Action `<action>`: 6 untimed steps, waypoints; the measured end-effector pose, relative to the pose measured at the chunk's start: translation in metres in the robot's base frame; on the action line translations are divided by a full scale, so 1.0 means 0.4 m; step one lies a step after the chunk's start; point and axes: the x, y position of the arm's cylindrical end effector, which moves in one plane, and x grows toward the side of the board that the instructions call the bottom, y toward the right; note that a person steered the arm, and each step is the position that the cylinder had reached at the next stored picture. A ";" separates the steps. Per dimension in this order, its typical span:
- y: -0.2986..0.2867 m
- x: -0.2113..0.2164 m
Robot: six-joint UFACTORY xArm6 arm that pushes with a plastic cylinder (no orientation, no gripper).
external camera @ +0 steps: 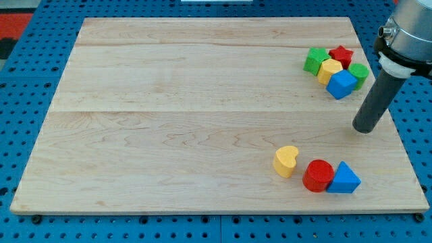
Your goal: Move the arm to the bottom right of the board
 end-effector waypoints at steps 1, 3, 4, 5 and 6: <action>0.000 0.003; 0.004 0.157; 0.067 0.186; 0.059 0.239; -0.019 0.306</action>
